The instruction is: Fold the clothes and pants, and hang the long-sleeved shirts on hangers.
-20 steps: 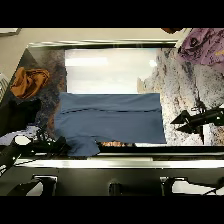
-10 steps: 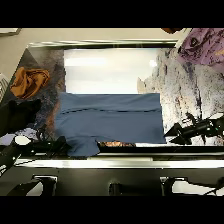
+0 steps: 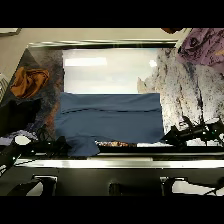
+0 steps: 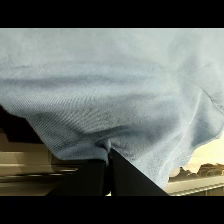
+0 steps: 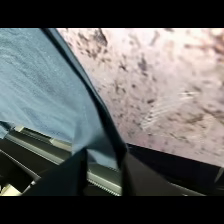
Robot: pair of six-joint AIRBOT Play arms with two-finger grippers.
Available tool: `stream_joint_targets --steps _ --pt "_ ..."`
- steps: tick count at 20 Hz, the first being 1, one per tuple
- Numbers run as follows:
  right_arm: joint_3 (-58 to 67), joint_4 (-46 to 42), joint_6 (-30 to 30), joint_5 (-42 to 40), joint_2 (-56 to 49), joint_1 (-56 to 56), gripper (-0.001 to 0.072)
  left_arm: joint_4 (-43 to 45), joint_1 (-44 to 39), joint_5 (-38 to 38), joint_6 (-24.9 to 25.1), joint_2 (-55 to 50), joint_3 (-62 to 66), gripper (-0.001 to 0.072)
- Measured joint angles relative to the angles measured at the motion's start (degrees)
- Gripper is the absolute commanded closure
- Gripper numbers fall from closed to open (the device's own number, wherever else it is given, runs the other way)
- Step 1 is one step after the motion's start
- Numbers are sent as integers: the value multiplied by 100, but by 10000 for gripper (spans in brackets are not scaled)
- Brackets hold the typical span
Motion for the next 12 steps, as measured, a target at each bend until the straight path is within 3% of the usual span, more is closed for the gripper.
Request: stream_joint_targets --steps 5,8,12 --pt "-66 197 -52 -72 61 0 686 24 61 -140 0 9 116 690" --pt "-74 190 269 -33 409 0 686 192 195 -573 -13 175 352 690" --pt "-76 -313 964 264 1335 0 686 691 295 -1370 -385 957 566 690"
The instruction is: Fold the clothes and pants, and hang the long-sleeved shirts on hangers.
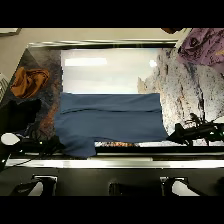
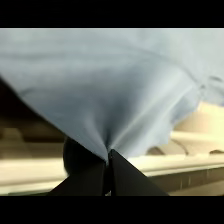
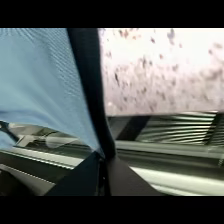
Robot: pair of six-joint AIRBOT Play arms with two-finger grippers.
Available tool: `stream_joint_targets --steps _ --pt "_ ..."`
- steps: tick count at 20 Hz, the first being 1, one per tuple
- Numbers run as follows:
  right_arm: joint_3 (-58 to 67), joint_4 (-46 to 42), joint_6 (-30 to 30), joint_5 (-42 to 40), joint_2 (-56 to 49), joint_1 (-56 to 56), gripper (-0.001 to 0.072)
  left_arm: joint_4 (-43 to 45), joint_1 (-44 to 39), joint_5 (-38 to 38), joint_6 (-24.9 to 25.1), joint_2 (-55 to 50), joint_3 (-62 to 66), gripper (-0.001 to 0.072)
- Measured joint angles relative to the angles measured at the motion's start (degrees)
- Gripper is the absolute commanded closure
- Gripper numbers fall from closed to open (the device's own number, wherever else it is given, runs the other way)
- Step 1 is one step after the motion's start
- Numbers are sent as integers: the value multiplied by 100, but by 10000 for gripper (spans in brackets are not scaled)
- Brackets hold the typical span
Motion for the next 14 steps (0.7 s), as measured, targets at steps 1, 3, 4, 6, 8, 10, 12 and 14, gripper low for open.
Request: stream_joint_targets --steps 1,3,4,6,8,10,12,14 --pt "-2 -184 188 105 256 0 687 98 13 -232 -111 262 26 690" --pt "-2 -424 481 260 686 0 687 212 24 -595 -334 732 61 691" --pt "2 -472 590 332 872 0 687 254 26 -715 -428 933 83 692" --pt "7 -483 686 391 1099 4 687 291 28 -826 -498 1119 166 691" --pt "42 -389 682 343 1163 96 687 289 28 -826 -422 1029 341 691" --pt "188 -361 612 229 1080 378 687 280 28 -739 -205 673 660 691" --pt "485 -444 597 9 876 774 687 264 28 -590 31 129 1106 691" --pt "916 -605 708 -267 573 1147 687 210 28 -442 256 -527 1641 691"
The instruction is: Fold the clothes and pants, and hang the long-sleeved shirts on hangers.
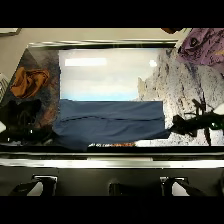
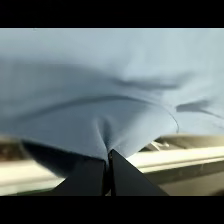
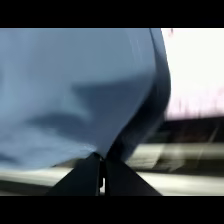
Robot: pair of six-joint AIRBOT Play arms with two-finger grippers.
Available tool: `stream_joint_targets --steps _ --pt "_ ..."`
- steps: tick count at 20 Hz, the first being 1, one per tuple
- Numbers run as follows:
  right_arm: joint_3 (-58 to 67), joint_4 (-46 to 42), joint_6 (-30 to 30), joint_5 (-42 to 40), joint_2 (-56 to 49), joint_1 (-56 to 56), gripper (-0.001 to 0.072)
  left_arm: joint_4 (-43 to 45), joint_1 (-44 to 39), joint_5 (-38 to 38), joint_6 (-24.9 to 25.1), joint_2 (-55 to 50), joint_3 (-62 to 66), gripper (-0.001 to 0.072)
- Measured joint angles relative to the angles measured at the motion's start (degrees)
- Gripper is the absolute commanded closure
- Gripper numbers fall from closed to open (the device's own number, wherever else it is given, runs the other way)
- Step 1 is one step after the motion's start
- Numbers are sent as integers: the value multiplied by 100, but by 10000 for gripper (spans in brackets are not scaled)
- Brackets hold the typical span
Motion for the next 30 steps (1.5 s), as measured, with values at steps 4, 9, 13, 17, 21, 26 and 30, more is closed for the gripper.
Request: stream_joint_targets --steps 4,9,13,17,21,26,30 --pt "1019 -317 170 -317 -846 483 687 -96 0 221 352 -1423 1220 691" --pt "2138 -391 273 -533 -1888 645 687 -302 -9 308 614 -3080 2813 691" --pt "2861 -151 162 -708 -2568 713 687 -385 -101 297 750 -4109 3895 691" --pt "3403 -129 37 -881 -3174 988 686 -420 -256 197 809 -4883 4527 690" --pt "3602 -389 168 -986 -3554 1198 567 -422 -407 164 822 -5348 4708 551" --pt "3943 -439 293 -516 -3611 1036 243 -374 -470 229 669 -5466 4981 197" --pt "4011 -111 -15 -114 -3401 127 109 175 -481 31 398 -5217 5425 91"
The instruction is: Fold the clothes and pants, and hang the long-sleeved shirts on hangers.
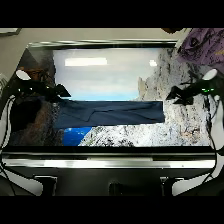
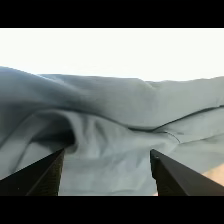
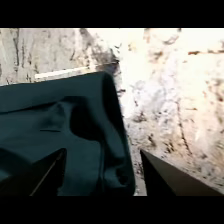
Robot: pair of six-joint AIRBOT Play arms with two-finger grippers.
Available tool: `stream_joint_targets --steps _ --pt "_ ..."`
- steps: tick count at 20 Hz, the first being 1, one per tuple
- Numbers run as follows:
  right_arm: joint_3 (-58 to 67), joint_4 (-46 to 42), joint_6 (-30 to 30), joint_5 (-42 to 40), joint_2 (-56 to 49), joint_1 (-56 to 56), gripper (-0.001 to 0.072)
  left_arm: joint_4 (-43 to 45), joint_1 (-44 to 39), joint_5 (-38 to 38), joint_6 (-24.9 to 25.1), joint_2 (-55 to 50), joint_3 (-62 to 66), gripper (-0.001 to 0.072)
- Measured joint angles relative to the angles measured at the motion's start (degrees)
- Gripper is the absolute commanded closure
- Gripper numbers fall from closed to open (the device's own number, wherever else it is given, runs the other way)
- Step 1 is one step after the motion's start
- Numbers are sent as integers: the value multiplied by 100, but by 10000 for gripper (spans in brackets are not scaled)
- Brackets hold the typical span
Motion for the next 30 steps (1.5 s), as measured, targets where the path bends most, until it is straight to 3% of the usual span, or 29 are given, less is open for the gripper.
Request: stream_joint_targets --steps 5,9,13,14,15,16,17,18,19,20,26,30 --pt "-859 1021 -883 186 0 -898 100 599 -7 -103 -227 374 173 92" --pt "-1696 1663 -1593 -195 -33 -914 99 750 -26 -111 -367 494 201 93" --pt "-2009 2229 -1939 -378 -243 -638 116 798 -98 -111 -463 527 208 93" --pt "-2037 2304 -1989 -439 -286 -544 210 802 -125 -111 -466 531 208 93" --pt "-2059 2339 -2031 -546 -326 -431 352 807 -162 -111 -470 535 208 93" --pt "-2074 2363 -2041 -651 -356 -328 570 807 -201 -109 -474 538 208 96" --pt "-2074 2312 -2072 -756 -372 -229 683 804 -247 -90 -485 538 208 119" --pt "-2050 2295 -2044 -802 -369 -162 685 789 -308 -39 -492 538 208 246" --pt "-2002 2247 -2022 -855 -326 -111 685 758 -380 9 -527 538 208 556" --pt "-1934 2232 -1904 -918 -258 -79 686 691 -479 111 -557 533 208 690" --pt "-1071 1123 -575 -531 702 0 685 -66 -1478 1102 -887 151 208 690" --pt "-527 393 151 -59 1340 7 685 -1088 -2468 1945 -1010 -431 208 690"
